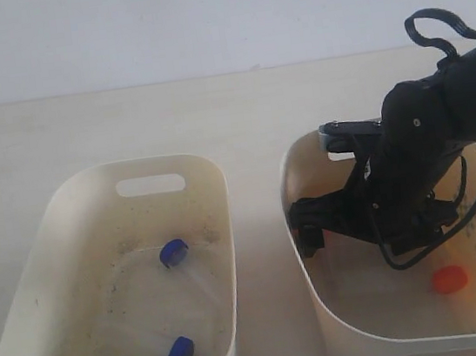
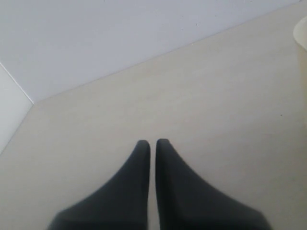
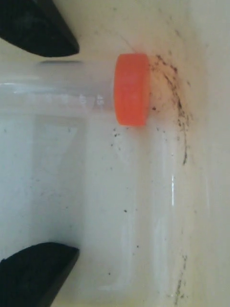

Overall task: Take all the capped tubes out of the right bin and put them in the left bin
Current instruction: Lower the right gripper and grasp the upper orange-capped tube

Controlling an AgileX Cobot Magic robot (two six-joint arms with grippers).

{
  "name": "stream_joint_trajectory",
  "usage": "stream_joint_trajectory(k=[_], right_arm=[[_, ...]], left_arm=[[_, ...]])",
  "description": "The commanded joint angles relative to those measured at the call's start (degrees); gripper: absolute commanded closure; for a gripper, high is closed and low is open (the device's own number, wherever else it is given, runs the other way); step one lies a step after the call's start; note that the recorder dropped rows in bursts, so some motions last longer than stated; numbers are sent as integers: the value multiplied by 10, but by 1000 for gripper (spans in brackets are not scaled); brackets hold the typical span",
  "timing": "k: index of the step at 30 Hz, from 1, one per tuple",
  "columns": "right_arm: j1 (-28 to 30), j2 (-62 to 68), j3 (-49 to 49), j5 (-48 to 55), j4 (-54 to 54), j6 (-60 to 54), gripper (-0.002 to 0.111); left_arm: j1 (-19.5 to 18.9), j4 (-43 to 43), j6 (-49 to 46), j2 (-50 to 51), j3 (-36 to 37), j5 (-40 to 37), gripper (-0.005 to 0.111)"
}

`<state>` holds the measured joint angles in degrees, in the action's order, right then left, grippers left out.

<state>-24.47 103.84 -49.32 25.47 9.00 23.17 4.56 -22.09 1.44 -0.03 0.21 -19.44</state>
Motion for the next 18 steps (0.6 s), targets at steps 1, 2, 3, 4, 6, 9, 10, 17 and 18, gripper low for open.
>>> stream_joint_trajectory(k=[1,2,3,4,6,9,10,17,18], right_arm=[[-12,33,1,-53,66,23,11],[-12,33,1,-53,71,23,15],[-12,33,1,-53,72,23,21],[-12,33,1,-53,72,23,32],[-12,33,1,-54,72,23,50],[-12,33,1,-55,72,23,74],[-12,33,1,-57,72,23,78],[-12,33,1,-46,72,1,108],[-12,33,1,-42,72,-1,108]], left_arm=[[3,2,5,0,-2,2,102],[3,2,5,0,-2,2,102],[3,2,5,0,-2,2,102],[3,2,5,0,-2,2,102],[3,2,5,0,-2,2,102],[3,2,5,0,-2,2,102],[3,2,5,0,-2,2,102],[3,2,5,0,-2,2,102],[3,2,5,0,-2,2,102]])
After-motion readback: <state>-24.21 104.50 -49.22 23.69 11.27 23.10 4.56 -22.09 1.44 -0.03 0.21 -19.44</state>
